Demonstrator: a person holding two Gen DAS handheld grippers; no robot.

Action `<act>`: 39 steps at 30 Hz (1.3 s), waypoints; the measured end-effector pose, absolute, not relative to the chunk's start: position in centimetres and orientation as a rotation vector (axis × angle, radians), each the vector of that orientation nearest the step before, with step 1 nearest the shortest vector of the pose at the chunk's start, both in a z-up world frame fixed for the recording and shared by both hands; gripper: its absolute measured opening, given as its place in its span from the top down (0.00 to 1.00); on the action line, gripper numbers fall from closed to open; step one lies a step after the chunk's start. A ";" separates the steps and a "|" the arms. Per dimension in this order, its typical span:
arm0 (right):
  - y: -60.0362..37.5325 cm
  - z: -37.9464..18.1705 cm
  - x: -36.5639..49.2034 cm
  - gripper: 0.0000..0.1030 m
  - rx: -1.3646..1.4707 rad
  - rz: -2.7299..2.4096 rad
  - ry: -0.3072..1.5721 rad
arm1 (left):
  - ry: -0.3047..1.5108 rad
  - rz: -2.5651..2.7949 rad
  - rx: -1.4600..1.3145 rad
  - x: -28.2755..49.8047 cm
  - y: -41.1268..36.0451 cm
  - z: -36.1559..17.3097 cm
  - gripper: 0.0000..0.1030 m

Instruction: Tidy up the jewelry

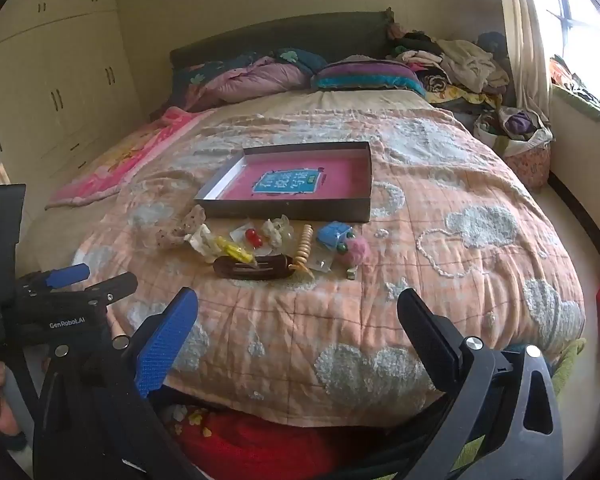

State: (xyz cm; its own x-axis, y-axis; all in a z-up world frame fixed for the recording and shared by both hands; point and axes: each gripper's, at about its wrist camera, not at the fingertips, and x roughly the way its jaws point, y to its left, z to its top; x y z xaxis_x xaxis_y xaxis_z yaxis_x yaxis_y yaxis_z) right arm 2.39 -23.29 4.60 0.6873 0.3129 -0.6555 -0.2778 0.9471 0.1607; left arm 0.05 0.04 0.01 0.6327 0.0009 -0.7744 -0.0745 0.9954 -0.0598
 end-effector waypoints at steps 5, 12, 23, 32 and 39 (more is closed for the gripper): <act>-23.3 5.4 2.3 0.04 0.045 0.330 0.740 | 0.855 0.038 -0.079 -0.4 0.0 0.7 0.09; -23.3 5.9 2.0 0.04 0.047 0.328 0.730 | 0.847 0.034 -0.068 -0.3 -0.3 1.0 0.09; -23.4 5.9 1.4 0.04 0.055 0.329 0.717 | 0.834 0.036 -0.058 -0.5 -0.5 1.7 0.09; -23.2 6.0 1.3 0.04 0.059 0.339 0.718 | 0.833 0.038 -0.059 -0.5 -0.5 1.6 0.09; -23.2 6.1 1.3 0.04 0.057 0.338 0.716 | 0.831 0.037 -0.058 -0.5 -0.5 1.7 0.09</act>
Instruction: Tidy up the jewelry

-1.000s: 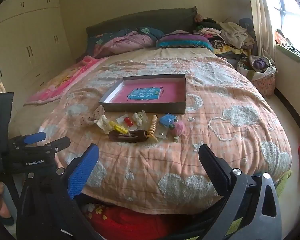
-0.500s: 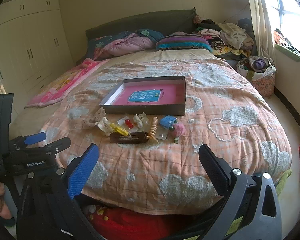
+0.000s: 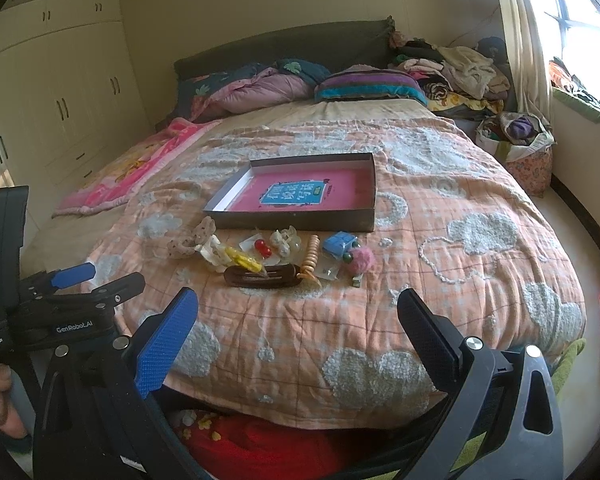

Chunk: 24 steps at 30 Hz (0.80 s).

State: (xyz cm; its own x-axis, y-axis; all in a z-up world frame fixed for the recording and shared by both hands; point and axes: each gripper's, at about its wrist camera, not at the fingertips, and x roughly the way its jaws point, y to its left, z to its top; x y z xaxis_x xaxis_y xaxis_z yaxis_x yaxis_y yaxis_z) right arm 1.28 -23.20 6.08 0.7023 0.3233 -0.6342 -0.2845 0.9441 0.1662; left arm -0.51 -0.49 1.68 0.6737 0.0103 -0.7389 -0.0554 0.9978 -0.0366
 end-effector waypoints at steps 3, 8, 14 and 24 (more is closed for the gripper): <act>-23.1 6.0 1.3 0.04 0.057 0.339 0.717 | 0.830 0.037 -0.059 -0.5 -0.5 1.7 0.09; -23.2 6.0 1.2 0.04 0.060 0.340 0.715 | 0.829 0.038 -0.058 -0.6 -0.5 1.7 0.09; -23.2 6.0 1.2 0.04 0.060 0.338 0.715 | 0.827 0.037 -0.057 -0.7 -0.5 1.8 0.09; -23.2 6.1 1.3 0.04 0.060 0.341 0.715 | 0.823 0.040 -0.054 -0.7 -0.6 1.6 0.09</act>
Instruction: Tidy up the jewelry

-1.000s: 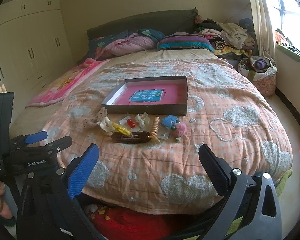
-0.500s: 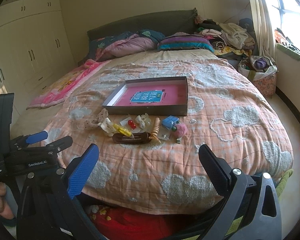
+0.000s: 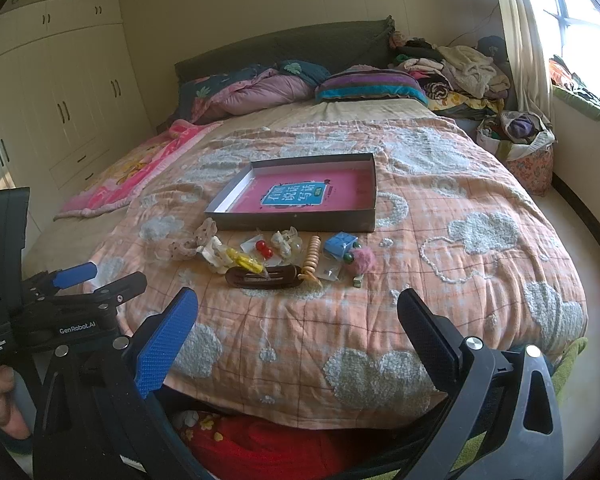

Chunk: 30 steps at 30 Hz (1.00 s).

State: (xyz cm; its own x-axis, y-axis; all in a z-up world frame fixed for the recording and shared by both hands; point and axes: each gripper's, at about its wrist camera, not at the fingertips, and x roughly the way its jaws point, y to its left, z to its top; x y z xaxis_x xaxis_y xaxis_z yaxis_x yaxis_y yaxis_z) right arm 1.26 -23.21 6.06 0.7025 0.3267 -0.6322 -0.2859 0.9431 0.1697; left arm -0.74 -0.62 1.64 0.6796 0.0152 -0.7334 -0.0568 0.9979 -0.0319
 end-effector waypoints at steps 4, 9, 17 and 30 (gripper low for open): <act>-23.3 6.1 1.3 0.04 0.062 0.341 0.714 | 0.820 0.043 -0.053 -0.7 -0.5 1.8 0.09; -23.3 6.2 1.5 0.04 0.070 0.348 0.715 | 0.814 0.060 -0.059 -0.1 0.3 2.4 0.09; -22.6 6.6 2.9 0.04 0.088 0.359 0.722 | 0.805 0.105 -0.058 1.2 1.8 1.9 0.09; -23.2 6.7 7.3 0.04 0.073 0.378 0.728 | 0.786 0.195 -0.111 4.6 6.7 1.4 0.09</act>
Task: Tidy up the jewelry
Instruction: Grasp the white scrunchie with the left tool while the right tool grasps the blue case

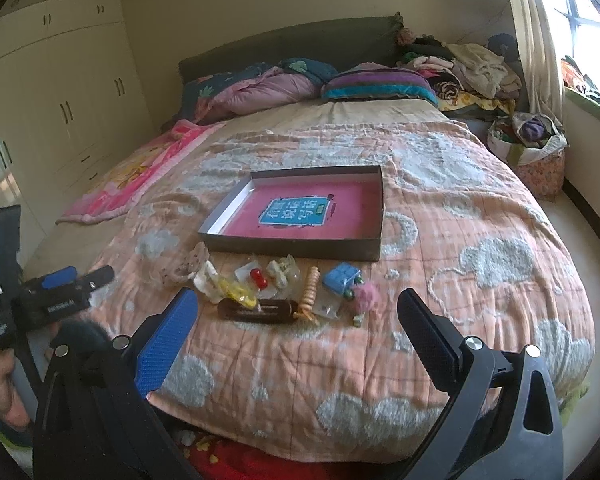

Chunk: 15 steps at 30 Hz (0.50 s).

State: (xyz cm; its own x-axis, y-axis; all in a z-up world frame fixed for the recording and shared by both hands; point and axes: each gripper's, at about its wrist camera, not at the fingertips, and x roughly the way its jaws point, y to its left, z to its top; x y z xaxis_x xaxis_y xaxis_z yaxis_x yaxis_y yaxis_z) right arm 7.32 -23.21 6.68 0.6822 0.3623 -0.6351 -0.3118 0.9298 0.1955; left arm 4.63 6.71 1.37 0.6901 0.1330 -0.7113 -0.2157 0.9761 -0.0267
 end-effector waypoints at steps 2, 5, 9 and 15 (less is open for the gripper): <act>-22.9 6.5 8.0 0.04 0.062 0.389 0.730 | 0.783 0.208 -0.124 4.7 7.2 1.4 0.09; -22.7 6.4 9.3 0.04 0.057 0.403 0.746 | 0.786 0.235 -0.141 5.2 8.4 1.3 0.09; -22.1 6.3 11.1 0.04 0.046 0.418 0.746 | 0.815 0.235 -0.183 6.6 10.3 0.7 0.09; -21.6 5.6 14.3 0.04 0.025 0.420 0.767 | 0.841 0.182 -0.201 9.6 10.7 -0.7 0.09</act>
State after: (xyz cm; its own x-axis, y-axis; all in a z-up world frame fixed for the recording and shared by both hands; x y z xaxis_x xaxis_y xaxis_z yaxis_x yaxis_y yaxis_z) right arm 14.28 -21.59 5.59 0.6417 0.3773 -0.6677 -0.3591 0.9171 0.1731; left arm 9.62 10.70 -0.73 0.6535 0.0798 -0.7527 -0.2383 0.9656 -0.1045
